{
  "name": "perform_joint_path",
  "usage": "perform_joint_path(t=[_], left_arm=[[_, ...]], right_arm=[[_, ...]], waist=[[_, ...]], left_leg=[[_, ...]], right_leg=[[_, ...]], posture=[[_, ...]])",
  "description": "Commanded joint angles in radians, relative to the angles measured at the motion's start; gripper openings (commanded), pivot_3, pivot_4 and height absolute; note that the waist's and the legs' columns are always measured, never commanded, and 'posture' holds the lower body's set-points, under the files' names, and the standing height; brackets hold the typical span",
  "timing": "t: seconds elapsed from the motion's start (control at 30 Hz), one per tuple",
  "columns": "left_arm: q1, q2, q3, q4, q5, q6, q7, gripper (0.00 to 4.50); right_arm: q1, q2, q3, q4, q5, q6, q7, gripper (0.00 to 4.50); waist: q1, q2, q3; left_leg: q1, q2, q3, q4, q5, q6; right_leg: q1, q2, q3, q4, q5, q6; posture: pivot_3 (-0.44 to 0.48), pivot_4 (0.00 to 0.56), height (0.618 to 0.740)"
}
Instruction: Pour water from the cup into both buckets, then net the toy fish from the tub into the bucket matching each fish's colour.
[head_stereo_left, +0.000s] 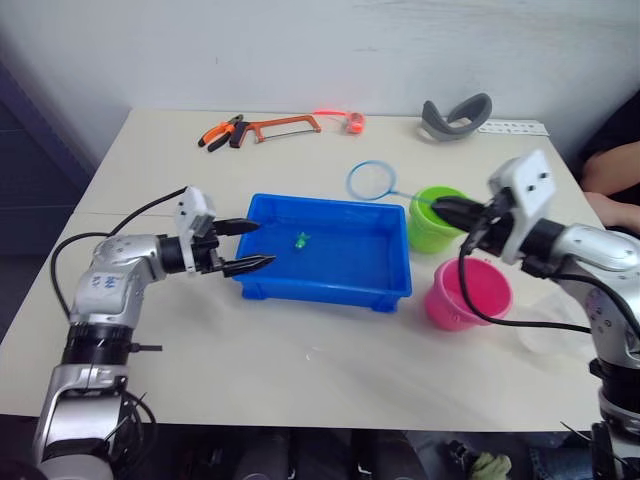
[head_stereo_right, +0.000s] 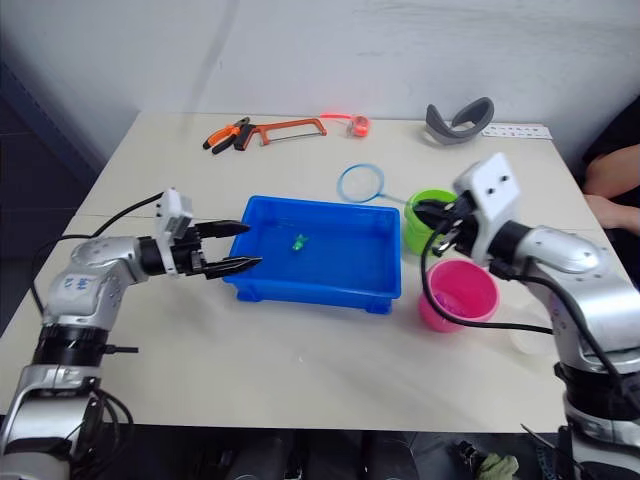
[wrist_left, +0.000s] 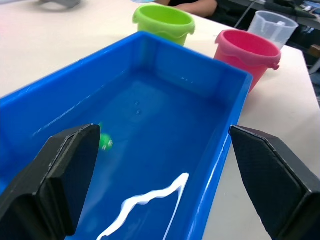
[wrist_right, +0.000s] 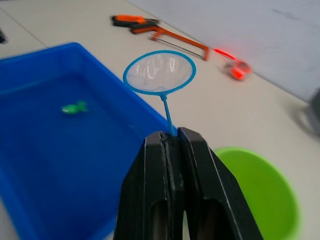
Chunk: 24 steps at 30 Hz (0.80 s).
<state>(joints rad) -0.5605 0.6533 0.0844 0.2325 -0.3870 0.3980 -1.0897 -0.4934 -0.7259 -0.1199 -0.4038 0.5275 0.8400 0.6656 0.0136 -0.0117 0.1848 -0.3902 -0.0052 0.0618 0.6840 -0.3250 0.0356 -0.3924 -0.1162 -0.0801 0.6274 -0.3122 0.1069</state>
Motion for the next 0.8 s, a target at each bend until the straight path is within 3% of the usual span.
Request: perform_joint_path(t=[0.03, 0.5, 0.8], left_arm=[[0.055, 0.045, 0.066, -0.081, -0.025, 0.018, 0.022, 4.48], [0.148, 0.089, 0.125, -0.201, -0.056, 0.068, 0.077, 4.48], [0.125, 0.084, 0.116, -0.185, -0.051, 0.057, 0.087, 4.48]], right_arm=[[-0.024, 0.02, 0.074, -0.033, 0.048, 0.075, 0.022, 0.0], [-0.051, 0.063, 0.309, 0.134, -0.08, 0.018, 0.068, 0.0], [-0.136, 0.177, 0.34, 0.317, -0.187, -0.053, 0.028, 0.0]], waist=[[-0.003, 0.0, 0.0], [-0.015, 0.0, 0.0], [-0.018, 0.0, 0.0]], left_leg=[[0.0, 0.0, 0.0, 0.0, 0.0, 0.0], [0.0, 0.0, 0.0, -0.001, -0.001, 0.0], [0.0, 0.0, 0.002, -0.001, -0.001, 0.0]], right_leg=[[0.0, 0.0, 0.0, 0.0, 0.0, 0.0], [-0.001, -0.001, 0.001, 0.0, 0.0, 0.0], [-0.002, 0.0, 0.001, 0.0, 0.0, 0.0]], posture=[[0.0, 0.15, 0.74], [0.0, 0.15, 0.74], [0.0, 0.15, 0.74]])
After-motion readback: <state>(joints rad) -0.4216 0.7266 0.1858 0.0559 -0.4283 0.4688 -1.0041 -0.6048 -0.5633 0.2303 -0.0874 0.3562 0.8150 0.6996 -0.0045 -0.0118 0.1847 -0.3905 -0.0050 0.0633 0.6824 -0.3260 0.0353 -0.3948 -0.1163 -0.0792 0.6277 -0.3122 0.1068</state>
